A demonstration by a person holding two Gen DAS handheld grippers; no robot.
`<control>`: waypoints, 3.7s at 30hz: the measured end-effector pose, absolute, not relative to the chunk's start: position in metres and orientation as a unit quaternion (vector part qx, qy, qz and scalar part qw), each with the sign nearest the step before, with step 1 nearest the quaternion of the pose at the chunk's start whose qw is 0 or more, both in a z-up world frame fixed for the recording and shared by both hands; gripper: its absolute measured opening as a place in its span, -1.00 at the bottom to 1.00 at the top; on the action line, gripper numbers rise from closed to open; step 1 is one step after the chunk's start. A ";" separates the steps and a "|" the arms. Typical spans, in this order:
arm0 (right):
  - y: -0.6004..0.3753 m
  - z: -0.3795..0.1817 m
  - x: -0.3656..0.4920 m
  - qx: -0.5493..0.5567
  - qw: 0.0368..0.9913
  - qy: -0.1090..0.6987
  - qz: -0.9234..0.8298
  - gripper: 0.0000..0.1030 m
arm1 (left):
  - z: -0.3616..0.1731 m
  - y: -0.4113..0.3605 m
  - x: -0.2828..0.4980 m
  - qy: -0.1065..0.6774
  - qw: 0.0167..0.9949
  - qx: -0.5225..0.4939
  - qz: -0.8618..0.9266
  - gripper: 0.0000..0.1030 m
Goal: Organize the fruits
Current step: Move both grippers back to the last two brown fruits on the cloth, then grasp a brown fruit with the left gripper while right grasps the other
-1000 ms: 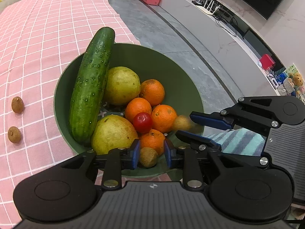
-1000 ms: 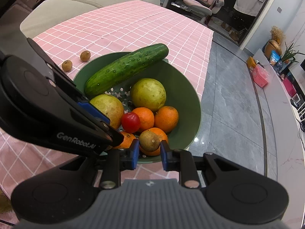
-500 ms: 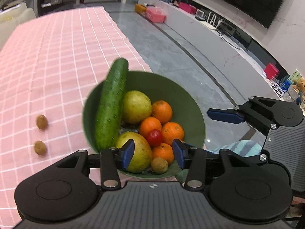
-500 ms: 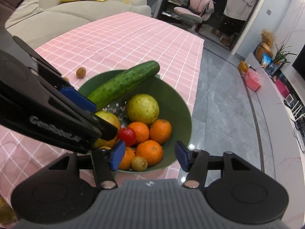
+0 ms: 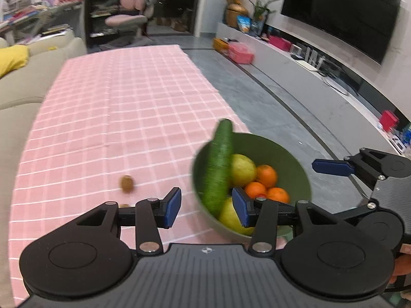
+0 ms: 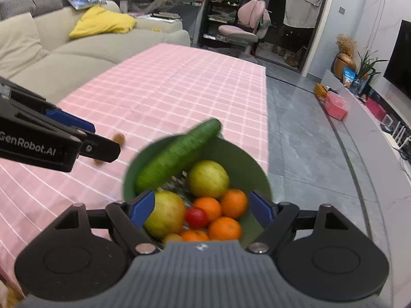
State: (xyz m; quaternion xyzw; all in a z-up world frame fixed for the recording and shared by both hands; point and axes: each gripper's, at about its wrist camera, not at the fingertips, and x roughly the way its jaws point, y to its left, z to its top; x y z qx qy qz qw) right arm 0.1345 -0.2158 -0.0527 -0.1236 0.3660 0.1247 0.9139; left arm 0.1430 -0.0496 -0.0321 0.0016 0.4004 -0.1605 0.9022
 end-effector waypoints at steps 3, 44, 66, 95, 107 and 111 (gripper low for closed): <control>-0.200 -0.048 0.133 -0.117 0.916 0.357 0.144 0.50 | -0.026 -0.031 0.143 0.390 0.910 -0.009 -0.144 0.06; -0.090 -0.113 0.225 -0.174 0.860 0.400 0.265 -0.44 | -0.131 0.057 0.203 0.473 0.870 -0.113 -0.078 -0.31; -0.101 -0.117 0.261 -0.133 0.861 0.408 0.272 -0.45 | -0.146 0.030 0.216 0.475 0.876 -0.034 -0.079 -0.47; -0.055 -0.160 0.315 -0.049 0.829 0.508 0.228 -0.56 | -0.123 0.080 0.220 0.464 0.876 -0.115 0.069 -0.47; -0.070 -0.120 0.275 -0.066 0.850 0.461 0.248 -0.57 | -0.089 0.063 0.205 0.439 0.890 -0.121 0.015 -0.47; -0.088 -0.101 0.250 -0.069 0.860 0.440 0.250 -0.57 | -0.072 0.050 0.194 0.425 0.898 -0.114 -0.013 -0.47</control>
